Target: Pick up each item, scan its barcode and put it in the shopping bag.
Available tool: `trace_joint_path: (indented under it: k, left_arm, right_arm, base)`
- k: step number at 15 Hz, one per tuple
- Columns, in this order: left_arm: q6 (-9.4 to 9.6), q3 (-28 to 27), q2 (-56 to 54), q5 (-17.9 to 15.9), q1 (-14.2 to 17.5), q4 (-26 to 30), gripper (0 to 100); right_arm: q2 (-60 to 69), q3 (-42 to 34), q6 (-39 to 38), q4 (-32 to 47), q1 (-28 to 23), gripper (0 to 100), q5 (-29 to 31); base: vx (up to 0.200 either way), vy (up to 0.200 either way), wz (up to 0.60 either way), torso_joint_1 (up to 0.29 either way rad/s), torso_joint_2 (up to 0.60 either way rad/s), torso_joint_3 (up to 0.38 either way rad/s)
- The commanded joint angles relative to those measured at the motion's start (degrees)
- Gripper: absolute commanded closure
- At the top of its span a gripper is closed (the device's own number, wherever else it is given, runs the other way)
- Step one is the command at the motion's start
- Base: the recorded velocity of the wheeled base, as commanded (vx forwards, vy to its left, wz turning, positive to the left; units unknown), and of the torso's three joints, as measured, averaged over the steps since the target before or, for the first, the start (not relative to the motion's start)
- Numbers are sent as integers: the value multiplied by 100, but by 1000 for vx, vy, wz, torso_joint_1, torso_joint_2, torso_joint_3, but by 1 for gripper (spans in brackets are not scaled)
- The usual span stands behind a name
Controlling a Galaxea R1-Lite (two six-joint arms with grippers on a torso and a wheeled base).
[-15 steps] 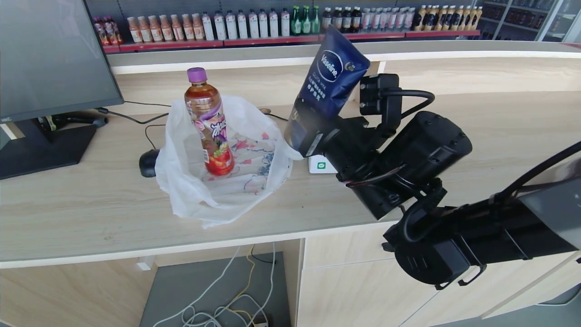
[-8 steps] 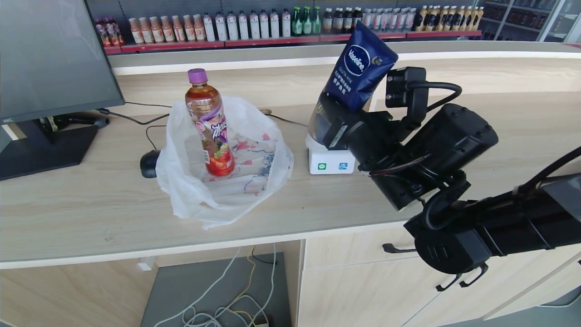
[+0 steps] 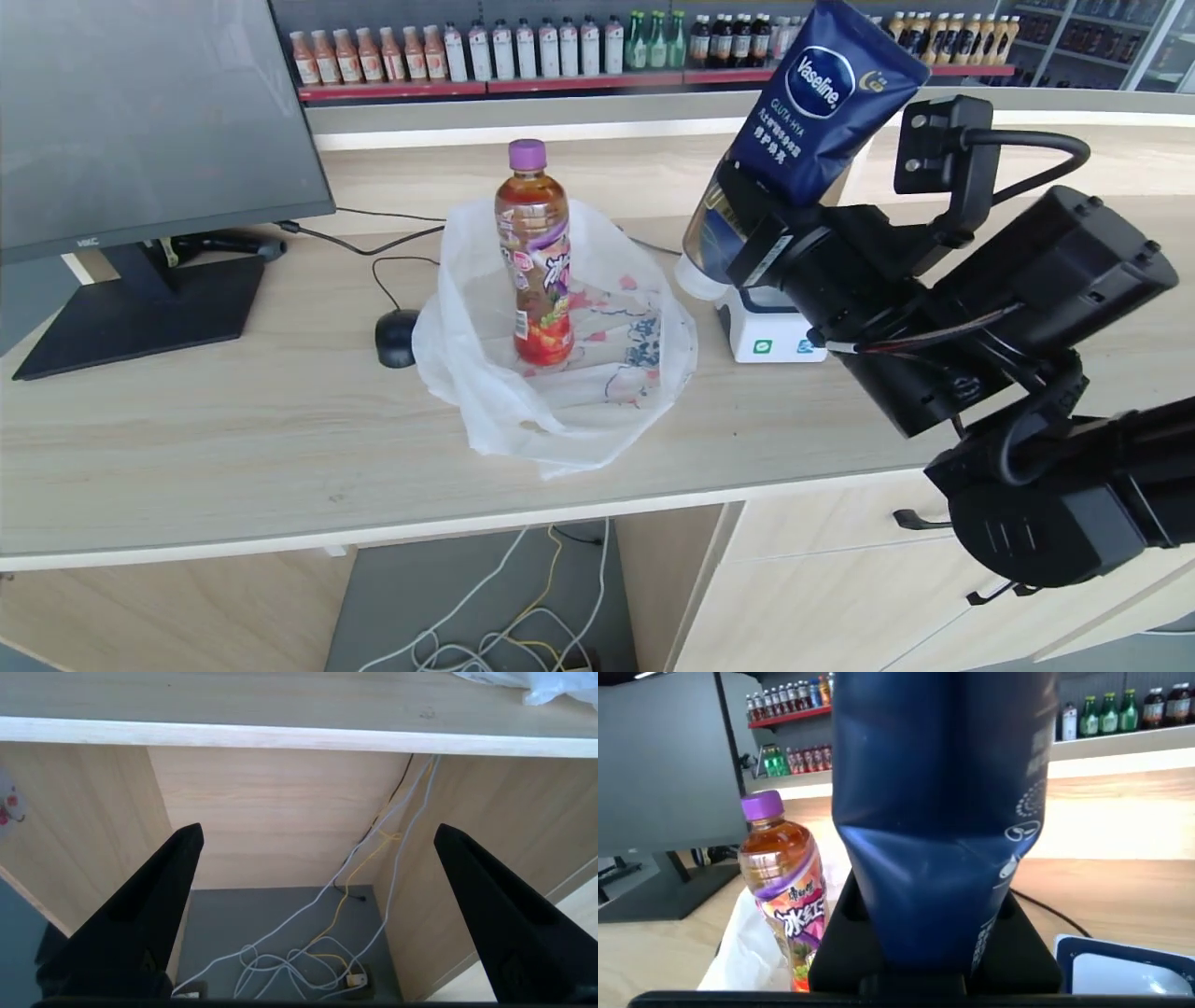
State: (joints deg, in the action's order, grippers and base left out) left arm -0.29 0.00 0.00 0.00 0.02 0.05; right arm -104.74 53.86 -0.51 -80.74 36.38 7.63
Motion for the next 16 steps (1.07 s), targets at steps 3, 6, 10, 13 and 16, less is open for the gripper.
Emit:
trace_joint_path:
  k: [3, 6, 10, 13, 16]
  left_arm:
    - [12, 0, 0, 0, -2, -5, 0]
    - [3, 0, 0, 9, 6, -5, 0]
    - [3, 0, 0, 0, -2, -5, 0]
    - [12, 0, 0, 0, 6, -5, 0]
    - [3, 0, 0, 0, -2, -5, 0]
  right_arm:
    - [384, -253, 7, -12, -8, 100, 2]
    - [534, -543, 42, -38, -96, 100, -7]
    - [657, -666, 51, -65, -228, 100, -16]
    - [657, -903, 95, -65, -289, 100, -16]
    - [666, -956, 227, -65, -342, 100, -218]
  base:
    - [0, 0, 0, 0, 0, 0]
    - [0, 0, 0, 0, 0, 0]
    - [0, 0, 0, 0, 0, 0]
    - [0, 0, 0, 0, 0, 0]
    - [0, 0, 0, 0, 0, 0]
